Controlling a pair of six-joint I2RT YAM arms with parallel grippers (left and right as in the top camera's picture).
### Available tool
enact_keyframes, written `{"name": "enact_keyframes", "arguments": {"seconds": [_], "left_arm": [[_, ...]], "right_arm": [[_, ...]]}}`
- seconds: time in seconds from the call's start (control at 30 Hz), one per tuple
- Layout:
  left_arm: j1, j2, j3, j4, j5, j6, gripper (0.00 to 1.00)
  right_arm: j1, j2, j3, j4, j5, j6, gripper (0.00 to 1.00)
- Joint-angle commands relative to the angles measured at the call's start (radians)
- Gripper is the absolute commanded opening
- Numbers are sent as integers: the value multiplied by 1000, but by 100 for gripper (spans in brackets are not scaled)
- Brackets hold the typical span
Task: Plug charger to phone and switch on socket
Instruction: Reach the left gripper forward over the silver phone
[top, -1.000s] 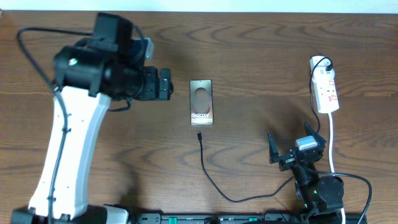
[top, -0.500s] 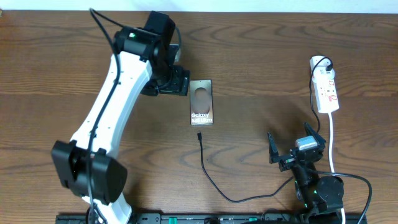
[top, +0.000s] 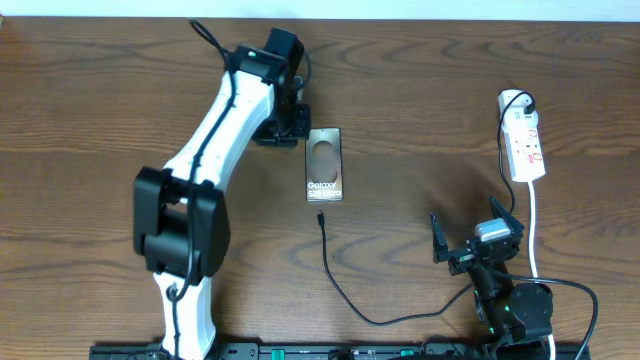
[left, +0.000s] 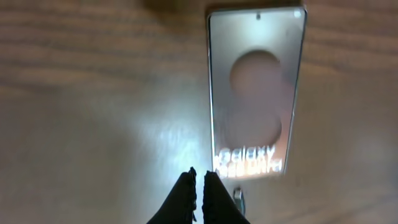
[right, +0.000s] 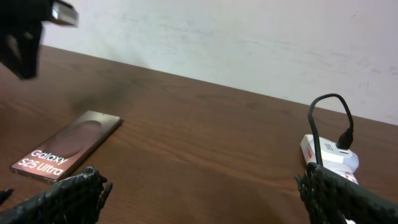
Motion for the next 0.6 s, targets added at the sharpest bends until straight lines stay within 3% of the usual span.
{"name": "enact_keyframes", "arguments": {"seconds": [0.0,0.03,0.13,0.27,0.37,0.57], "left_arm": [[-15,58,6,43,-7,-34,11],[-17,70,6,52,-6,-34,17],[-27,106,6,72,-7,-33,48],[-45,143,6,94,-7,-33,67],[-59,162,6,113,-7,-33,75],[-84,163,5,135,-11,-33,78]], "right_arm": [[0,-6,-1,-4,1,-10,99],[0,-6,-1,-4,0,-10,99],[0,-7,-1,-4,0,-10,99],[0,-6,-1,-4,0,-11,99],[0,-6,-1,-4,1,-11,99],[0,-6,-1,-4,0,-10,99]]}}
